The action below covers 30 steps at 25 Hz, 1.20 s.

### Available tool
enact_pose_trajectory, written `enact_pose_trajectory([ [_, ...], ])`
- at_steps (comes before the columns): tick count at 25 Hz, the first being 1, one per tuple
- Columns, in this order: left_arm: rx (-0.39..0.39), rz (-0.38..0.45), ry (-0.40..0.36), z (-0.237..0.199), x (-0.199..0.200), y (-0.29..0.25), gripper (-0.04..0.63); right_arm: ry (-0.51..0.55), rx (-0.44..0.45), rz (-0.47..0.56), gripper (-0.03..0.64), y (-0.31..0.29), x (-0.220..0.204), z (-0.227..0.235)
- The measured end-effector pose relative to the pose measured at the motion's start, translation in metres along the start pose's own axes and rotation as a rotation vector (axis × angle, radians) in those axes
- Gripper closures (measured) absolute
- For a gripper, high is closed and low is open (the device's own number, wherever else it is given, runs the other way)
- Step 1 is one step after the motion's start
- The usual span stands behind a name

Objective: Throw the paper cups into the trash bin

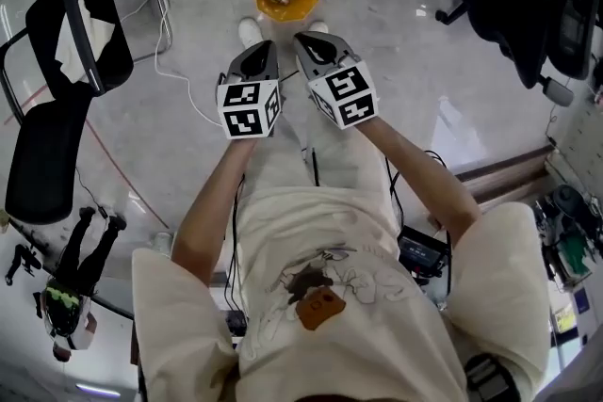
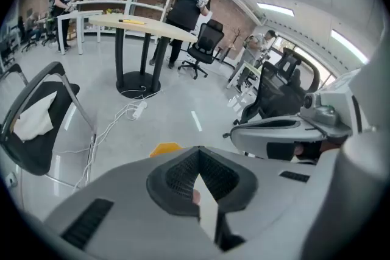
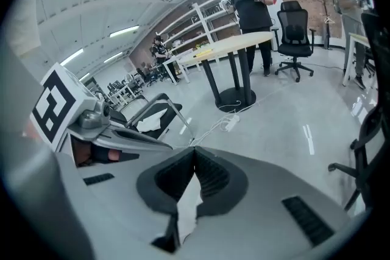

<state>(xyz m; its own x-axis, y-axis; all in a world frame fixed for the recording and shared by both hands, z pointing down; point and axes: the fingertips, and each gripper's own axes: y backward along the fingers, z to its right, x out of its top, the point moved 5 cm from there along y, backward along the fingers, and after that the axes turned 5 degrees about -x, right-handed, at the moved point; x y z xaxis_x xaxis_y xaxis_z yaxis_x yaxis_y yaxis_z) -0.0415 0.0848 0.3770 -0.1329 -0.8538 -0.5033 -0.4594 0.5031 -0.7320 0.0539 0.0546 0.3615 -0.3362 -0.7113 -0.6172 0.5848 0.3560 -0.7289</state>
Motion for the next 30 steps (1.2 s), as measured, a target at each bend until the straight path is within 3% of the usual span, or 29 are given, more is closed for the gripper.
enact_pose_trajectory([
  [3, -0.012, 0.049, 0.012, 0.018, 0.019, 0.036, 0.591, 0.013, -0.001, 0.039, 0.611, 0.024, 0.024, -0.014],
  [9, -0.019, 0.149, -0.050, 0.054, 0.060, 0.105, 0.591, 0.049, -0.011, 0.109, 0.611, 0.080, 0.069, -0.038],
  [15, -0.018, 0.212, -0.054, 0.076, 0.087, 0.154, 0.591, 0.066, -0.016, 0.153, 0.611, 0.143, 0.089, -0.056],
  [20, -0.028, 0.232, -0.036, 0.078, 0.096, 0.177, 0.591, 0.056, -0.032, 0.156, 0.611, 0.170, 0.088, -0.063],
  [30, -0.020, 0.321, -0.115, 0.071, 0.104, 0.185, 0.591, 0.147, -0.006, 0.232, 0.611, 0.166, 0.095, -0.067],
])
